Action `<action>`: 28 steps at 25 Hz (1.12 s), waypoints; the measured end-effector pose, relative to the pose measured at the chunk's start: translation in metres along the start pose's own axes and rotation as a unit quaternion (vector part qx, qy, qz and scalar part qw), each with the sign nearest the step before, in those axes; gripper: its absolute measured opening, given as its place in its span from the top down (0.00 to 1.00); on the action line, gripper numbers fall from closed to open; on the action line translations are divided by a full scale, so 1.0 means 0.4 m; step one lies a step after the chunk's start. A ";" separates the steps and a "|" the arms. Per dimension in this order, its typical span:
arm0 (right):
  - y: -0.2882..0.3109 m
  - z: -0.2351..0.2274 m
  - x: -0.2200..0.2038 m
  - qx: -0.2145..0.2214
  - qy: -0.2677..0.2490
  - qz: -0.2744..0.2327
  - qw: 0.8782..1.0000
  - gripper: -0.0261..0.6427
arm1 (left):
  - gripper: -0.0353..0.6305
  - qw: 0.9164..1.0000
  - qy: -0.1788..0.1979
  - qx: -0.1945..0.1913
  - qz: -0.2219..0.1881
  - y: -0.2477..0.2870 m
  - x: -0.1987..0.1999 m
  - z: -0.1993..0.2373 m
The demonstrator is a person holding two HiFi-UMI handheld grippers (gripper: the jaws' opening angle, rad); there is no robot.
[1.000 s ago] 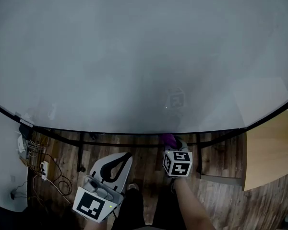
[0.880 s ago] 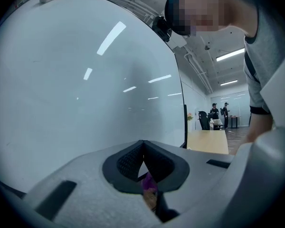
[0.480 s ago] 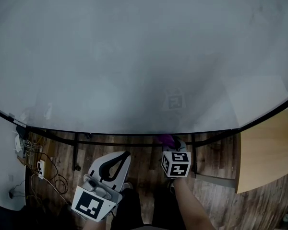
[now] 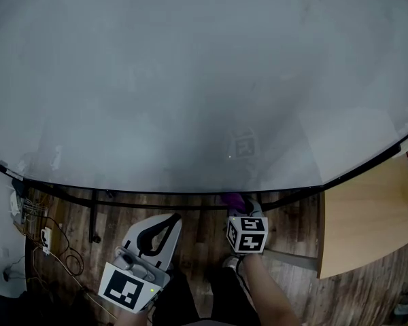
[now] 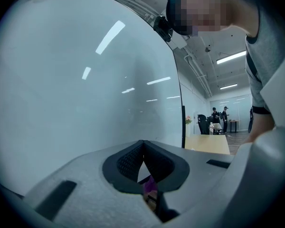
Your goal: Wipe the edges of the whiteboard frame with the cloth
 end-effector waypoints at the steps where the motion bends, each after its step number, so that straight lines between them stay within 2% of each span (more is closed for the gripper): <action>1: 0.004 -0.005 -0.002 -0.001 -0.001 0.001 1.000 0.89 | 0.92 1.000 -0.001 -0.001 -0.001 0.007 -0.004 0.001; 14: 0.007 -0.060 -0.011 -0.014 -0.002 0.001 1.000 0.89 | 0.92 1.000 -0.011 -0.016 -0.008 0.066 -0.027 -0.007; 19: -0.029 -0.164 -0.018 -0.028 0.011 -0.003 1.000 0.89 | 0.92 1.000 -0.005 -0.024 -0.010 0.121 -0.008 -0.078; 28: -0.066 -0.263 -0.024 -0.050 0.021 -0.004 0.999 0.89 | 0.92 0.999 -0.001 -0.036 -0.010 0.165 0.000 -0.144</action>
Point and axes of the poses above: the fingertips, and each gripper's own axes: y forward along the fingers, z to its left, x out of its top, the point moved 3 cm from there along -y, backward along the fingers, and after that the axes turned 9 degrees about z, right-handed, at the moved point
